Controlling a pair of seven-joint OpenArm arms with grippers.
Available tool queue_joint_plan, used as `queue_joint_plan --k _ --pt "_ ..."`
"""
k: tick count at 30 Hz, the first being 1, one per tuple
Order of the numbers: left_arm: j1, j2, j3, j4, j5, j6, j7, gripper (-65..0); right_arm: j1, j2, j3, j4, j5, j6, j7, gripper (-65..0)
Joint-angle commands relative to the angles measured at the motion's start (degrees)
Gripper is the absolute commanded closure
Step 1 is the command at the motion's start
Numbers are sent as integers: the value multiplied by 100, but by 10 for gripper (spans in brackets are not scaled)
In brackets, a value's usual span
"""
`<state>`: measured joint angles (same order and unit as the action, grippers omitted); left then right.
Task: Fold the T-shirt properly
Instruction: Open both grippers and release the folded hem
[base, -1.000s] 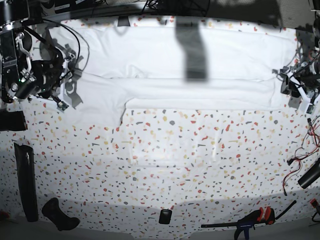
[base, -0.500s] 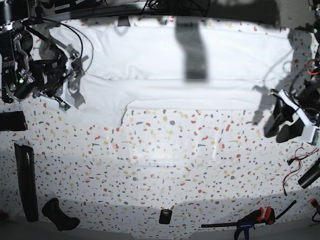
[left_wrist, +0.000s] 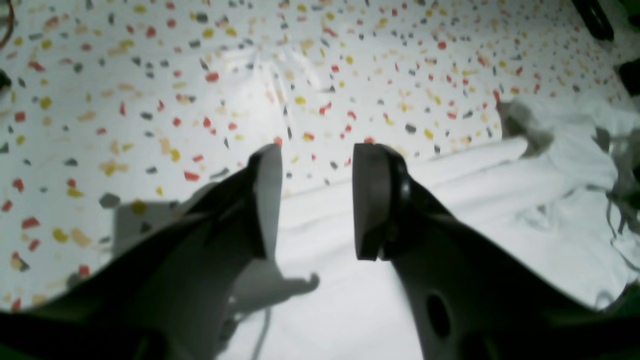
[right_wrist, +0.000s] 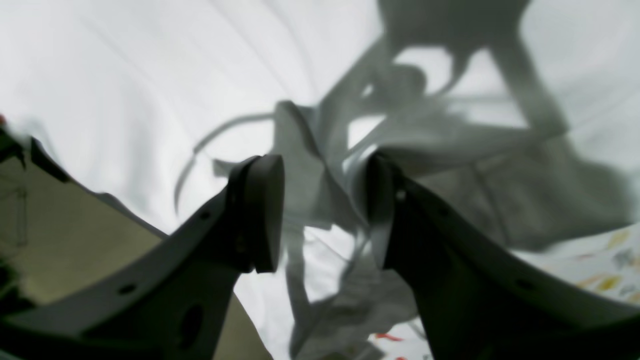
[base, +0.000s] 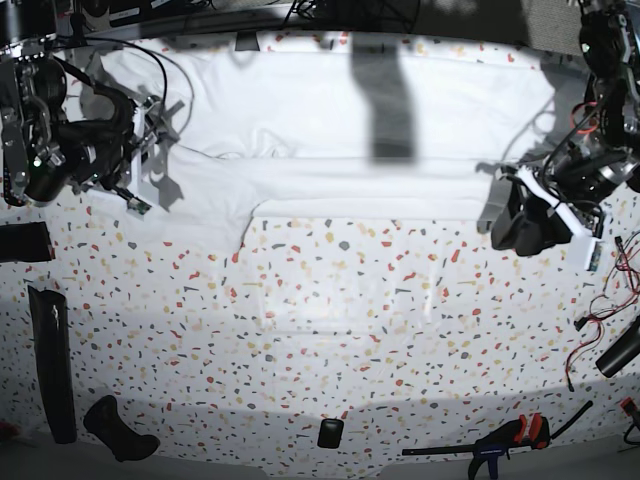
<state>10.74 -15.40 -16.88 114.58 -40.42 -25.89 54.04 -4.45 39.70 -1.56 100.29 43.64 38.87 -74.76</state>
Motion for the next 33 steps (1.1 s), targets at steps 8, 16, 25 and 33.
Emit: queue_joint_plan --k 8,16,25,33 --pt "291 -63 -26 87 -264 -28 -138 -228 74 125 52 732 538 113 -83 -269" --pt "352 -39 -26 68 -160 -26 -140 -228 232 79 55 758 1154 113 28 -269" --pt "763 306 -26 -79 284 -31 -424 -228 457 -323 57 750 -354 113 319 -269" --pt "721 313 227 -1475 627 -28 -564 -228 457 -610 57 24 -638 -33 339 -269"
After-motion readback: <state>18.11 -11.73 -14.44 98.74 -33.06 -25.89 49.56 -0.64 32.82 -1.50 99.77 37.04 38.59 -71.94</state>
